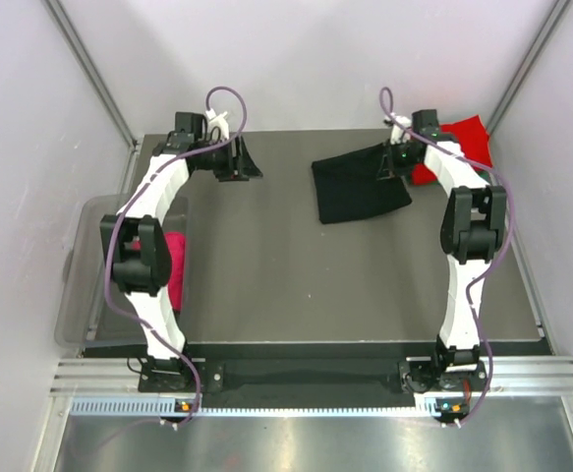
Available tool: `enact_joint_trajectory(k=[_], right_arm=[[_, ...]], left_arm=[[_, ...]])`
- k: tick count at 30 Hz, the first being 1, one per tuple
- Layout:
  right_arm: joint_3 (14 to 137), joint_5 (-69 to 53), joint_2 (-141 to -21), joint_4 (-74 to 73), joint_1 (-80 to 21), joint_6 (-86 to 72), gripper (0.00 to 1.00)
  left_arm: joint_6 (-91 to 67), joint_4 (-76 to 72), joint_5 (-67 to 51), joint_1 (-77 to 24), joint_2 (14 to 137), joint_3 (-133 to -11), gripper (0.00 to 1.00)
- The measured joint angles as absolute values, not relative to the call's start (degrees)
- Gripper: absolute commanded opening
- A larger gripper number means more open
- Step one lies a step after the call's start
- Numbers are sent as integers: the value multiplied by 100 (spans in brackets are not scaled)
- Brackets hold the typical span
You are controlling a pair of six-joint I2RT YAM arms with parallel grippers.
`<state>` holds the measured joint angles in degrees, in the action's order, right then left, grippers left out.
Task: Fold and stack the t-shirts
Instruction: Neatly place the folded tshirt to the corner
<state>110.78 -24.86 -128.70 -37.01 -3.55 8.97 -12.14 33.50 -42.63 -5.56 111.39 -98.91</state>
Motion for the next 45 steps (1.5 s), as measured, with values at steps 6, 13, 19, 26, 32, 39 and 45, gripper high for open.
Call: enact_joint_trajectory(k=[6,13,19,26,32,39,45], right_arm=[[11749,-1977,-12868,-3997,30,1004,0],[12914,-1409,-12873,-4086,-12,1201,0],[12988,-1052,-12873,-4023,-21,1354,0],[13002,-779,-12873,-4071,-21,1765,0],[13063,-637,-12840,-4136,-8,2154,0],[13135,-508,-12674,-4316,104,2515,0],[13327,-360,-12484,-4414,213,2696,0]], left_arm=[[-1175,3291,-4250,-615,10573,-9240,64],[-1092,3181,-4049,-613,10136,-8687,65],[-1055,3037,-3988,-613,10108,-8680,65],[-1052,2991,-3953,-613,10108,-8615,65],[-1050,2993,-3907,-613,10108,-8562,65],[-1026,2974,-3800,-613,10018,-8482,65],[-1026,2950,-3782,-613,9948,-8434,65]])
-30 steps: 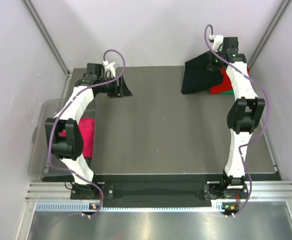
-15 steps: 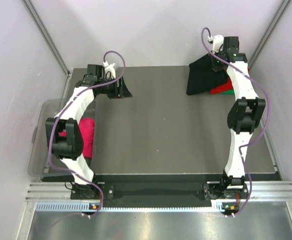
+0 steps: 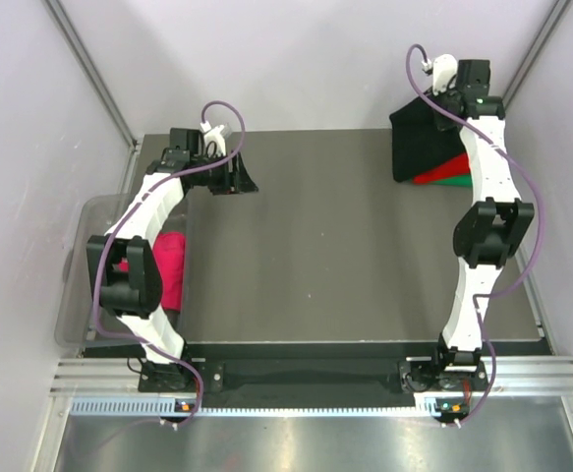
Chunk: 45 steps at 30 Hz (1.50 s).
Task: Fold and stack the t-shirts
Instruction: Neatly place the folded tshirt to the corner
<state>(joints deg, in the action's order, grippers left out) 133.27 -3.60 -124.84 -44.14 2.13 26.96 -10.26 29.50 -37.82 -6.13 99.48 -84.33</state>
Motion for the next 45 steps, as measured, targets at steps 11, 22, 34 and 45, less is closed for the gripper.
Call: enact_joint_trajectory(k=[11,22,34,45], right_arm=[[13511,-235,-12383,-4421,421,2840,0],[13513,139,-12608,-4014,679,2941,0],[13515,650,-13260,-3148,701,2947,0],[13329,1876,-13546,-2091,714,3002,76]], left_arm=[[-1028,2864,-3782,-613,9935,-8392,65],[-1028,2810,-3778,-613,9920,-8296,65],[-1026,2799,-3758,-613,9920,-8259,65],[-1026,2768,-3712,-609,9904,-8158,66]])
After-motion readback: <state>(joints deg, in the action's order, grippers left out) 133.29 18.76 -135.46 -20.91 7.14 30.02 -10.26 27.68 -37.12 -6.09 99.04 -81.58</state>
